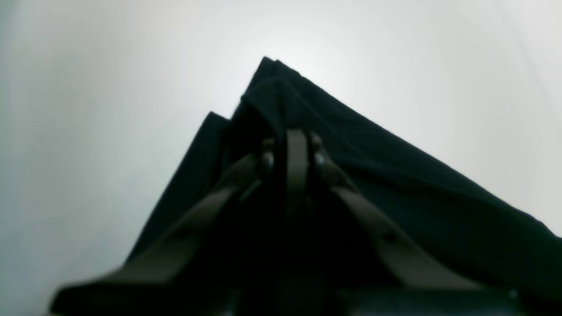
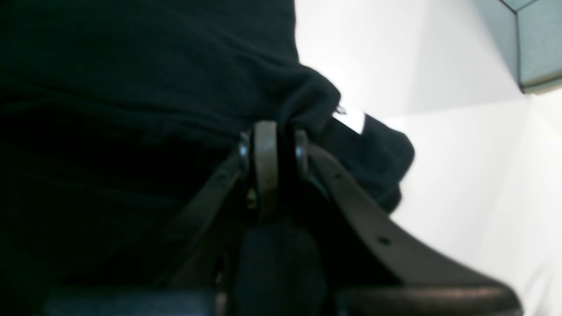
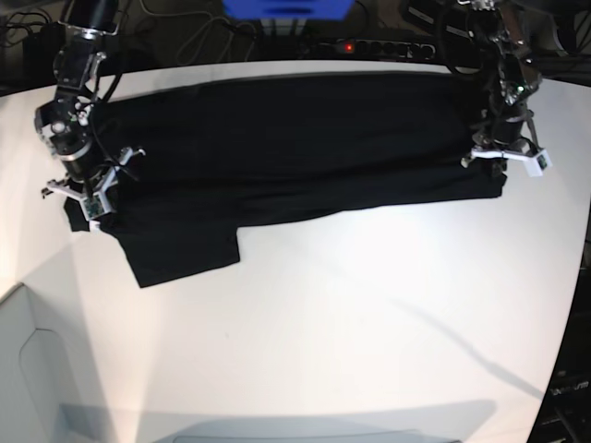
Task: Fold the T-shirt properly
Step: 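Lift the hem with both grippers and fold it toward the shoulder edge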
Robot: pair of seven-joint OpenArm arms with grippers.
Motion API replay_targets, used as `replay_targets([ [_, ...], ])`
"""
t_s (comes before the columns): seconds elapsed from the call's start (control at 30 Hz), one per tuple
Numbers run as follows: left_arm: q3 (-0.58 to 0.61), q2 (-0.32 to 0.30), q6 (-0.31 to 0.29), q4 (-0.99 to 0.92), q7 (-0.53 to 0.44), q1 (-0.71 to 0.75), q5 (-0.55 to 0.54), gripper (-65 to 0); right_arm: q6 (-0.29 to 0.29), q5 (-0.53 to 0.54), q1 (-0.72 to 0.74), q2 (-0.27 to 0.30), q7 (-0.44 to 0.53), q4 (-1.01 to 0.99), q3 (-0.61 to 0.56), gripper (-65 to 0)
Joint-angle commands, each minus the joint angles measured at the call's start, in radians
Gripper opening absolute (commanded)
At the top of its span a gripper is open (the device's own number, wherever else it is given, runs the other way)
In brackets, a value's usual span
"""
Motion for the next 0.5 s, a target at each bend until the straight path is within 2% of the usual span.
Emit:
replay_targets([
  [0.0, -0.005, -0.011, -0.003, 0.013, -0.016, -0.002, -0.004, -64.8, -0.003, 0.013, 0.003, 0.013, 0.022, 0.017, 0.003, -65.0],
  [0.03, -0.005, -0.011, -0.003, 0.016, -0.014, 0.0, -0.004, -63.3, -0.003, 0.013, 0.003, 0.013, 0.021, 0.017, 0.003, -65.0],
  [0.1, -0.005, -0.011, -0.003, 0.023, -0.014, 0.007, -0.004, -59.0, -0.003, 0.013, 0.003, 0.013, 0.004, 0.017, 0.005, -60.0],
  [0.23, -0.006, -0.011, 0.001, 0.062, -0.017, 0.035, -0.004, -43.1, -0.002, 0.013, 0.005, 0.013, -0.044, 0.051, 0.006, -45.2],
  [0.3, -0.017, -0.011, 0.003, 0.089, -0.025, 0.056, -0.004, -36.8, 0.004, 0.013, 0.003, 0.011, -0.05, 0.087, 0.006, -40.2],
  [0.4, -0.066, 0.016, 0.0, 0.109, -0.023, 0.053, -0.003, -34.5, 0.052, 0.013, 0.005, -0.015, -0.051, 0.127, 0.006, -37.6],
  [0.47, -0.108, 0.032, 0.0, 0.114, -0.02, 0.049, 0.0, -34.3, 0.058, 0.013, 0.005, -0.026, -0.051, 0.146, 0.006, -37.6],
])
